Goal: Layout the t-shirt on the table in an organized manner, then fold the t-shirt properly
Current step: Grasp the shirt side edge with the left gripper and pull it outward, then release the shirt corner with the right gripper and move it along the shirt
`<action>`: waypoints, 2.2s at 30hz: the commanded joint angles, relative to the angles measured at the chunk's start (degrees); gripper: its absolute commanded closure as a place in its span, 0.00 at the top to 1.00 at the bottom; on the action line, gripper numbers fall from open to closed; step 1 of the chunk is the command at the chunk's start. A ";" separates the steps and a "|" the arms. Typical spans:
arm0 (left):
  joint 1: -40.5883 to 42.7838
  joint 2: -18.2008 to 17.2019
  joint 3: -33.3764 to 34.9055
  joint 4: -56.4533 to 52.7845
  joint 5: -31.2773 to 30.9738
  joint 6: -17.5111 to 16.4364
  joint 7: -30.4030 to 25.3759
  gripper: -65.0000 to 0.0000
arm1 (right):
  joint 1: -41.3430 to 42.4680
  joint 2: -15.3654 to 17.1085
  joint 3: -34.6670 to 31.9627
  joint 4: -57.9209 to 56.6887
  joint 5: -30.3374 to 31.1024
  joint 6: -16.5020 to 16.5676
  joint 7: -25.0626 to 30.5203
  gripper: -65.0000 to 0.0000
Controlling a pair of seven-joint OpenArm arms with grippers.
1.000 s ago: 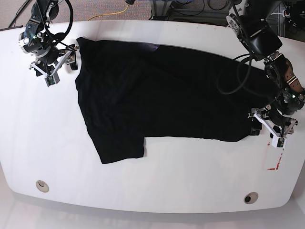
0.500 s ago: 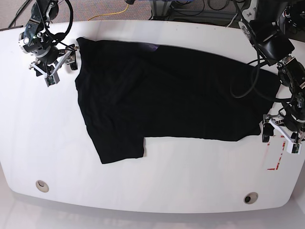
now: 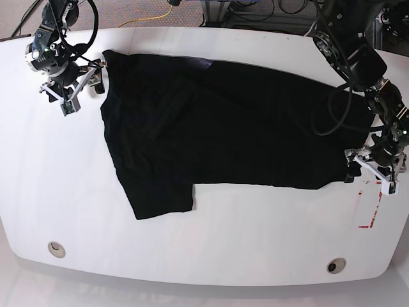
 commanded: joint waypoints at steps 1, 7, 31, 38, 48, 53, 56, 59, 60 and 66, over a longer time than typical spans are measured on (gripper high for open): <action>-2.37 -0.71 0.34 -1.57 -1.57 -0.21 -3.04 0.94 | 0.09 0.72 0.36 0.81 0.71 -0.12 1.02 0.69; -2.37 0.53 0.51 -5.70 -1.84 4.76 -7.52 0.94 | 0.09 0.72 0.36 0.81 0.71 -0.12 1.02 0.69; -6.23 1.40 0.51 -17.13 -1.84 18.03 -15.52 0.94 | 0.44 0.72 -0.43 -0.69 0.80 -0.12 1.02 0.70; -8.52 1.32 0.87 -21.61 -1.49 21.64 -17.10 0.94 | 1.14 0.90 -2.28 -2.71 0.80 -0.12 1.02 0.69; -8.52 1.32 7.99 -22.41 -1.49 24.19 -17.10 0.94 | 1.23 0.90 -2.36 -2.71 0.80 -0.12 1.02 0.69; -8.34 1.32 8.25 -22.49 -1.49 26.82 -17.02 0.94 | 1.23 0.90 -2.45 -2.71 0.80 -0.12 1.02 0.69; -8.34 1.32 8.25 -22.49 -1.49 27.53 -16.93 0.94 | 1.23 0.90 -2.45 -2.71 0.80 -0.12 1.02 0.69; -8.34 1.32 8.25 -22.49 -1.49 27.97 -16.93 0.94 | 1.23 0.90 -2.45 -2.71 0.80 -0.12 1.02 0.69; -8.34 1.32 8.25 -22.49 -1.49 27.97 -16.93 0.94 | 1.23 0.90 -2.45 -2.71 0.80 -0.12 1.02 0.69; -8.34 1.32 8.25 -22.67 -1.40 27.97 -16.84 0.87 | 1.23 0.90 -2.45 -2.71 0.80 -0.12 1.02 0.69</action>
